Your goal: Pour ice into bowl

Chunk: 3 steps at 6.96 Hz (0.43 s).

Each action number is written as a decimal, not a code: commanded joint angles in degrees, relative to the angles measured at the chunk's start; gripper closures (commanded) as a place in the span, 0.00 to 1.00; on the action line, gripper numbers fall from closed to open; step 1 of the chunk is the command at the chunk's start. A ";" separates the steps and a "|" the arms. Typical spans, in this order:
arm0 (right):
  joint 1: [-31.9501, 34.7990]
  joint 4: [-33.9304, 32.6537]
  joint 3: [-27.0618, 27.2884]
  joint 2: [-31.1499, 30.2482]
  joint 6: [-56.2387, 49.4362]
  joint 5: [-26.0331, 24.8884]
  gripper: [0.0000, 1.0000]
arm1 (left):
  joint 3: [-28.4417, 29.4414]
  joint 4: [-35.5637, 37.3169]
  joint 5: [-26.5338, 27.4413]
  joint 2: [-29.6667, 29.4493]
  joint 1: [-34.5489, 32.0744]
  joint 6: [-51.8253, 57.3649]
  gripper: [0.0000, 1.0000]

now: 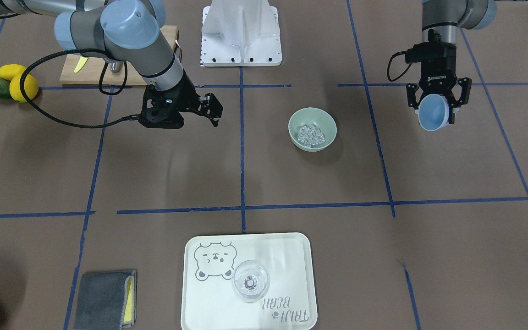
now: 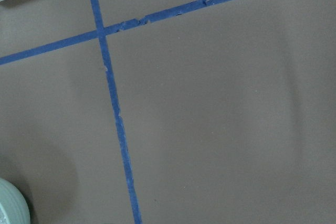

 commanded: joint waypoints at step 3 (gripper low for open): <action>-2.28 0.06 -0.01 1.71 1.79 -2.11 0.00 | 8.96 -17.67 -17.71 1.72 -7.54 -27.03 1.00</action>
